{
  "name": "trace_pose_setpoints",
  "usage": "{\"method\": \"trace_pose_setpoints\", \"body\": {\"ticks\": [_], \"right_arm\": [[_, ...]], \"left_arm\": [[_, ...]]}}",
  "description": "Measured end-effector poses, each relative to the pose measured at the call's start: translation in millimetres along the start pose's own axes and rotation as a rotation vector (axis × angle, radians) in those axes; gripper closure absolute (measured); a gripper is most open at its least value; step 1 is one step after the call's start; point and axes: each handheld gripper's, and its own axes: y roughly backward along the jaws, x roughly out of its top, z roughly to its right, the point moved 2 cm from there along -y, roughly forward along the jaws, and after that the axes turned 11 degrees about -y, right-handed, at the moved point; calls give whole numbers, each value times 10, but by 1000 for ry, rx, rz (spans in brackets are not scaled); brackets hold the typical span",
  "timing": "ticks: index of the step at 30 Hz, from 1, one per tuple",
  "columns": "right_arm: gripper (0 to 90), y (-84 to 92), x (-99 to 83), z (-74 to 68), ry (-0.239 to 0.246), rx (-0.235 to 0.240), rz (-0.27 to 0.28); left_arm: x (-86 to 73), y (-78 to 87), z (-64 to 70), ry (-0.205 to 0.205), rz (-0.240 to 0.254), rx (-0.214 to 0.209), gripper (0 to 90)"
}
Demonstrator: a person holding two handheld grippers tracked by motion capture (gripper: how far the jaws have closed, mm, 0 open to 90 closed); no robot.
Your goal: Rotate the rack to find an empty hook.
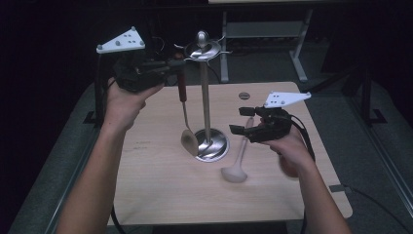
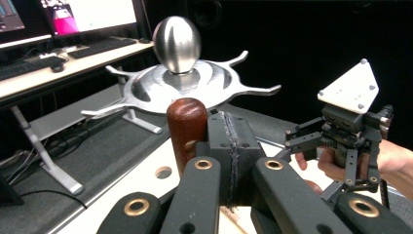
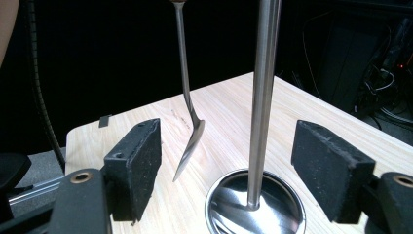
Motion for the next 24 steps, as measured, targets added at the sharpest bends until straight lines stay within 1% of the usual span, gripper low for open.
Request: {"method": "trace_pose_setpoints", "body": {"ticks": [3,10,12,17,20,24], "right_arm": [[261,-2,1,-2,3,1,1],[261,1,1,-1,3,1,2],[262,1,2,-2,3,0,2],[261,3,0,1,1,1,1],[261,7,-3,5,1,-1,-1],[261,7,-17,19,-7,-8,-8]], "left_arm": [[-10,5,-32,10,2,10,900],[-23,11,-87,10,-10,38,900],[-26,11,-104,4,-13,44,900],[-27,6,-105,10,-4,34,900],[-33,16,-90,16,0,17,900],[-64,30,-56,15,-15,6,900]]}}
